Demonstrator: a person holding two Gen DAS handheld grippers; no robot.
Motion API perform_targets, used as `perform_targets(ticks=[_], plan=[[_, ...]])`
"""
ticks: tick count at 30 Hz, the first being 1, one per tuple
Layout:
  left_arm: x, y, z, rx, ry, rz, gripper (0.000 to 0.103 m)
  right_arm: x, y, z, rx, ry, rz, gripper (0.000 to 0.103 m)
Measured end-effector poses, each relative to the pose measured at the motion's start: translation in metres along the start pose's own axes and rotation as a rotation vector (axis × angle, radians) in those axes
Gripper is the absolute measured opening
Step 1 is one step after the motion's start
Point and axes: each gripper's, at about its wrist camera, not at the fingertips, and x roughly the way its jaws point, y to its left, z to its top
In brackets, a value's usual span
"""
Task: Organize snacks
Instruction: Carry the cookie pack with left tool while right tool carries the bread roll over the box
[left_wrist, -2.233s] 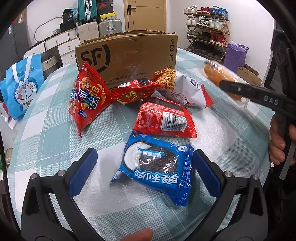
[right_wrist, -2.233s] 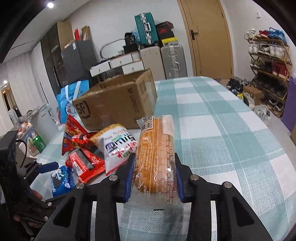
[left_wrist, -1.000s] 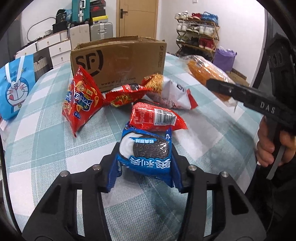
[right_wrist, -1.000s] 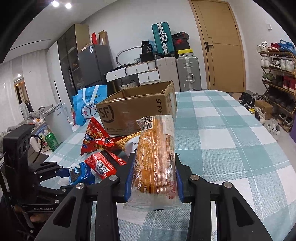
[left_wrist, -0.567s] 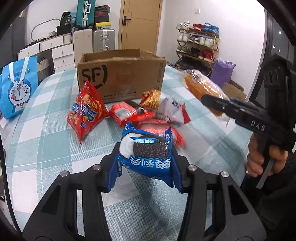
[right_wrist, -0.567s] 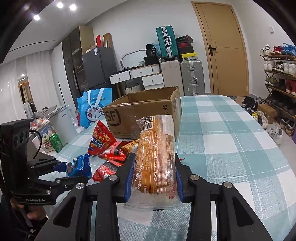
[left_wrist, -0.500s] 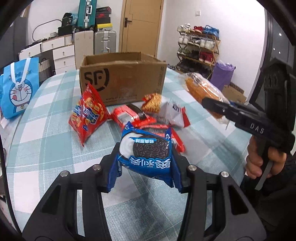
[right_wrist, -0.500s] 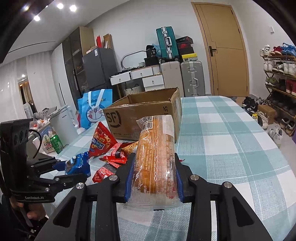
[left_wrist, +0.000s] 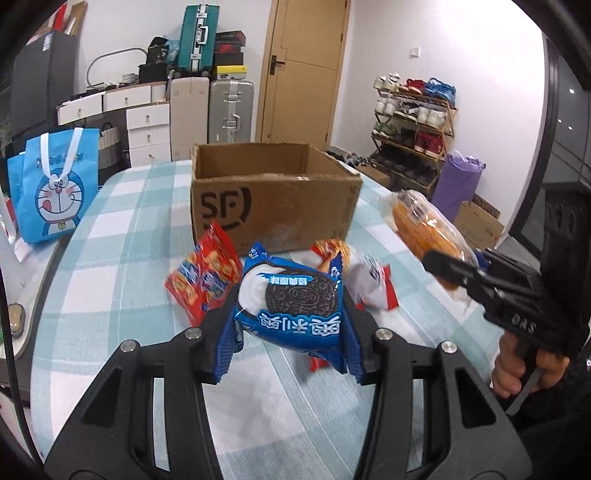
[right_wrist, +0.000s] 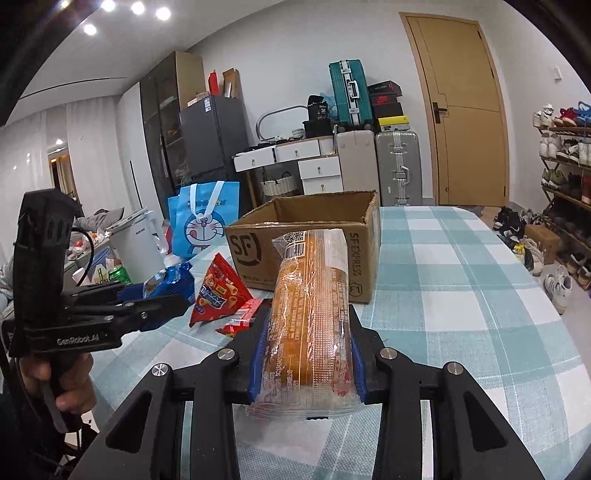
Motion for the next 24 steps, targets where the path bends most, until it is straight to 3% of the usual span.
perform_targets(ticks=[24], plan=[[0.032,0.032,0.104,-0.080,-0.090,0.074,0.045,0.037,0.003,0.073,0.001,-0.016,0.033,0.037]])
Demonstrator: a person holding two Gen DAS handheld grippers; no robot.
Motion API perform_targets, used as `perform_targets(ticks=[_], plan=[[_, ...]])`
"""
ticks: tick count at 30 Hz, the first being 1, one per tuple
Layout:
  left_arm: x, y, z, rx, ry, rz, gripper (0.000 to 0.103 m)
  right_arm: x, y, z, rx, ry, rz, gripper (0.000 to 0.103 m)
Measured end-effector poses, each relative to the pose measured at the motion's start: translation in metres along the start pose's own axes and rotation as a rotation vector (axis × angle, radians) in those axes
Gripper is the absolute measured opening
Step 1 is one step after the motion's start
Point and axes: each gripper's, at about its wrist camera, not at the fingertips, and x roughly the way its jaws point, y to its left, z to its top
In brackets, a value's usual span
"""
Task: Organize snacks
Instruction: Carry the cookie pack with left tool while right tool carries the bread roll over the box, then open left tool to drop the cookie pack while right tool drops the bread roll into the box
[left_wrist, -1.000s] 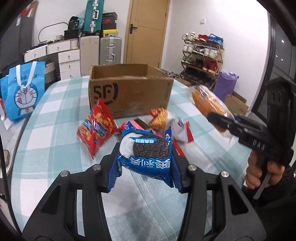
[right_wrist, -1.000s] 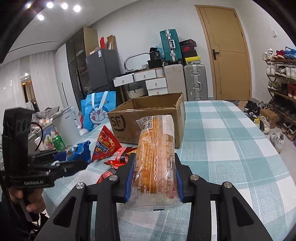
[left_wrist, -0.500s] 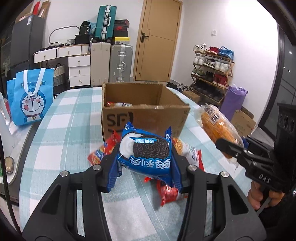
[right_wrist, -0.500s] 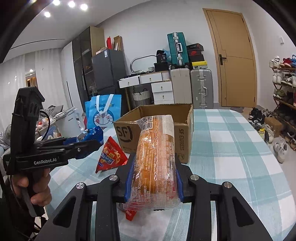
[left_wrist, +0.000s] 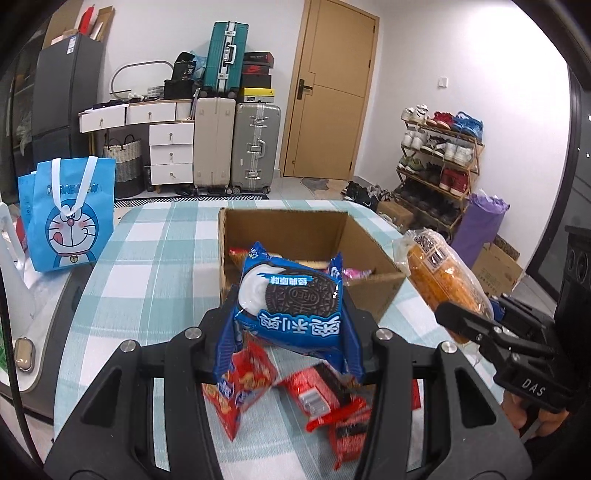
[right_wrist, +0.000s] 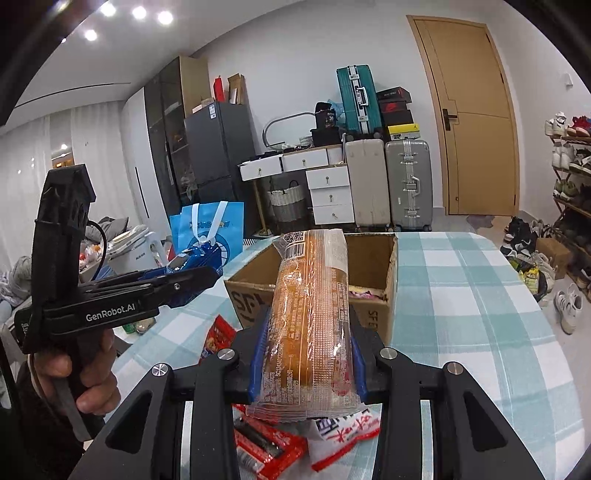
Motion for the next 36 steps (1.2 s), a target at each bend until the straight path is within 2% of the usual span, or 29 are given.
perform_targets(ticks=[7,14,28,32,35,36], plan=[[0.031,0.004,0.027,0.003,0.006,0.040,0.045,0.026,-0.003,0.017,0.023,0.023,-0.004,0.037],[0.076,0.009,0.041,-0.023,0.053,0.057,0.045,0.053,-0.007,0.029,0.045,0.053,-0.014,0.037],[0.156,0.025,0.036,-0.041,0.141,0.149,0.045,0.111,-0.025,0.038,0.063,0.121,-0.065,0.037],[0.164,0.020,0.033,0.013,0.144,0.171,0.046,0.120,-0.027,0.043,0.060,0.135,-0.076,0.037],[0.166,0.017,0.029,0.037,0.145,0.188,0.046,0.124,-0.030,0.043,0.070,0.147,-0.073,0.041],[0.166,0.018,0.029,0.035,0.145,0.184,0.048,0.125,-0.031,0.042,0.073,0.151,-0.079,0.046]])
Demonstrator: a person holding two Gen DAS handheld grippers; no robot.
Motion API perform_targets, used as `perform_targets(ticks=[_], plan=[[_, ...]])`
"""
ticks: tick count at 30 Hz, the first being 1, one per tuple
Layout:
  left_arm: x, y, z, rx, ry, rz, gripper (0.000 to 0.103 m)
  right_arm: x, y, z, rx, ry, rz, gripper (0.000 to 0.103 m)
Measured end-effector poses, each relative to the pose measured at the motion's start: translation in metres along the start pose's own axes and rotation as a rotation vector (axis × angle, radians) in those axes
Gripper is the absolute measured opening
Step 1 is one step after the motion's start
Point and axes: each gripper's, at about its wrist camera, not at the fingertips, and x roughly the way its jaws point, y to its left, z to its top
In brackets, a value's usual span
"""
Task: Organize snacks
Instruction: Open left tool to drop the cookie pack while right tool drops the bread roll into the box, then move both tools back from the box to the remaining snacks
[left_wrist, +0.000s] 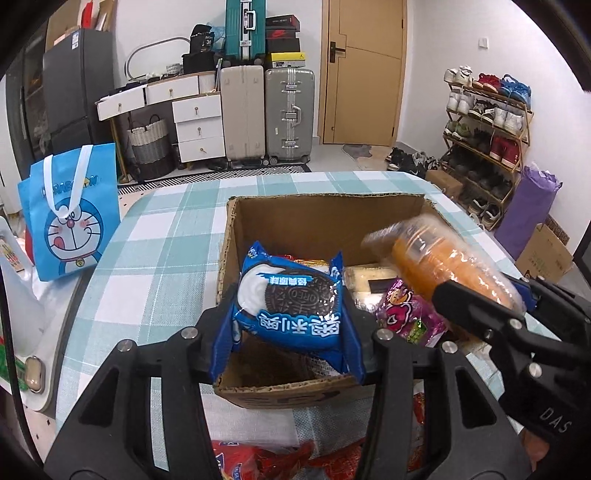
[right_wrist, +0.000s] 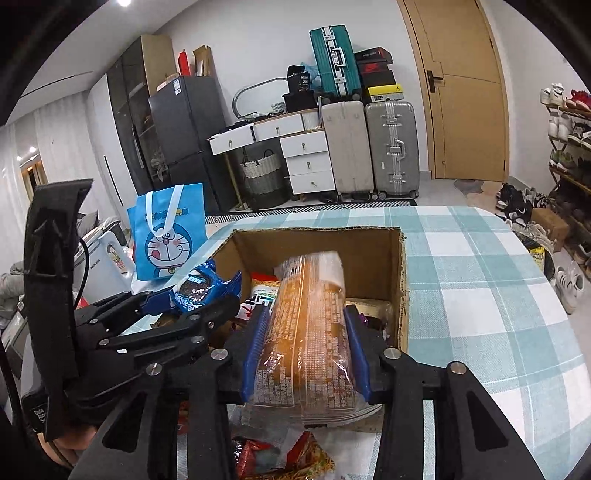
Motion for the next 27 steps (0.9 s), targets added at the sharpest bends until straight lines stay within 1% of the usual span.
perform_targets(ticks=[3,5,6,7,8,10,12,13,14,17,19,20,22,27], plan=[[-0.001,0.001,0.000,0.003,0.008,-0.014,0.053,-0.002,-0.003,-0.001,-0.003,-0.008,-0.009,0.054],[-0.002,0.000,-0.001,0.015,0.014,-0.019,0.058,-0.008,-0.005,-0.003,-0.001,-0.020,-0.010,0.066],[-0.005,0.000,-0.002,0.017,0.016,-0.026,0.059,-0.013,-0.006,-0.004,-0.002,-0.035,-0.014,0.075],[-0.006,0.000,-0.003,0.017,0.015,-0.029,0.060,-0.018,-0.008,-0.006,-0.006,-0.050,-0.023,0.079],[-0.010,-0.001,-0.005,0.016,0.010,-0.029,0.060,-0.024,-0.009,-0.007,-0.011,-0.070,-0.033,0.080],[-0.017,-0.001,-0.008,0.010,0.002,-0.044,0.066,-0.036,-0.014,-0.010,-0.013,-0.090,-0.035,0.089],[-0.026,-0.001,-0.012,0.011,-0.009,-0.067,0.078,-0.045,-0.019,-0.013,-0.001,-0.091,-0.027,0.094],[-0.032,-0.002,-0.014,0.015,-0.015,-0.076,0.082,-0.050,-0.022,-0.016,0.010,-0.085,-0.016,0.097],[-0.037,-0.004,-0.016,0.021,-0.022,-0.078,0.084,-0.054,-0.026,-0.017,0.021,-0.079,-0.005,0.099],[-0.052,-0.007,-0.023,0.045,-0.037,-0.057,0.087,-0.065,-0.035,-0.024,0.055,-0.060,0.023,0.102],[-0.062,-0.005,-0.029,0.042,-0.040,-0.061,0.095,-0.072,-0.037,-0.029,0.069,-0.060,0.038,0.102],[-0.067,-0.004,-0.030,0.037,-0.043,-0.064,0.103,-0.074,-0.037,-0.031,0.076,-0.053,0.040,0.102],[-0.078,0.001,-0.038,0.021,-0.058,-0.064,0.103,-0.077,-0.038,-0.036,0.080,-0.024,0.047,0.102],[-0.097,0.022,-0.057,-0.028,-0.046,-0.075,0.103,-0.087,-0.039,-0.049,0.075,-0.028,0.074,0.102]])
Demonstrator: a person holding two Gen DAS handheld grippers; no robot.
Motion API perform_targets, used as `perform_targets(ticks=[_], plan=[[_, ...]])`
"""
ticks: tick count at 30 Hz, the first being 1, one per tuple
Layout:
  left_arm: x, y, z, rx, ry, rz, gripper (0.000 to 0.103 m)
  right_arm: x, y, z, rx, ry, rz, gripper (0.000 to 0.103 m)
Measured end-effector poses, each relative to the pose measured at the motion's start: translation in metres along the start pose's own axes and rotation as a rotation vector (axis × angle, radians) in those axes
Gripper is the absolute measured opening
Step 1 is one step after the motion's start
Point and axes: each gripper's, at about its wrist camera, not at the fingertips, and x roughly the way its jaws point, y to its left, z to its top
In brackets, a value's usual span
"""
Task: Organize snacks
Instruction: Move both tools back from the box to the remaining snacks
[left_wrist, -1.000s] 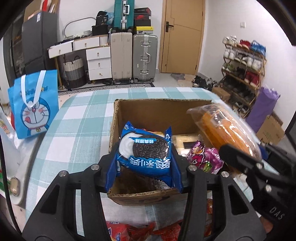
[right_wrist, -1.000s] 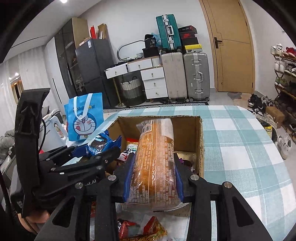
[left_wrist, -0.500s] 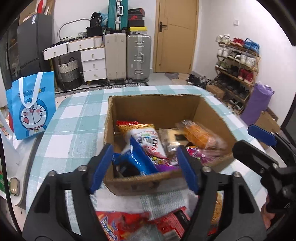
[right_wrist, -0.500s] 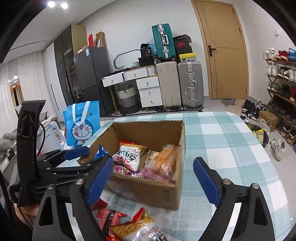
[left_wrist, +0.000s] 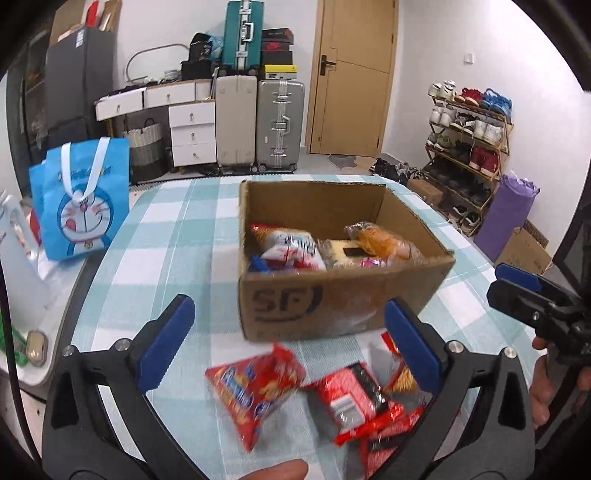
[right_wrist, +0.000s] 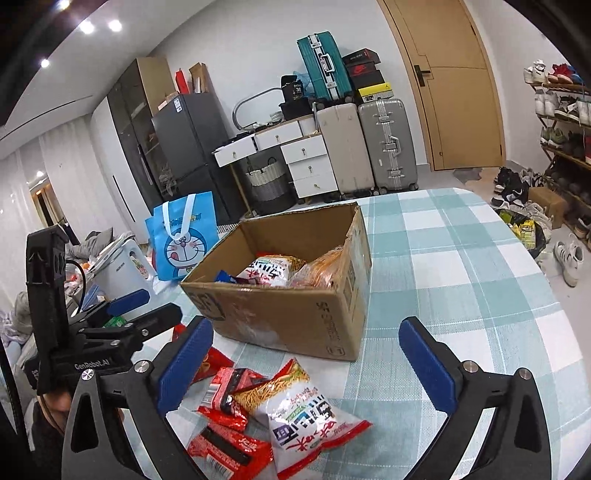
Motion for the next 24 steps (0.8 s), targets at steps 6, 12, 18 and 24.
perform_targets(ticks=[6,12,18,24], plan=[[-0.023,0.024,-0.019,-0.042,0.001,-0.016,0.102,0.001,0.007,-0.008,-0.042,0.035,0.006,0.102],[-0.030,0.033,-0.039,-0.041,0.030,0.006,0.102,0.007,0.014,-0.014,-0.062,0.062,-0.012,0.102],[-0.029,0.030,-0.049,-0.034,0.051,0.027,0.102,0.012,0.013,-0.025,-0.056,0.103,-0.013,0.102],[-0.019,0.026,-0.051,-0.046,0.077,0.012,0.102,0.017,0.010,-0.035,-0.074,0.137,-0.040,0.102]])
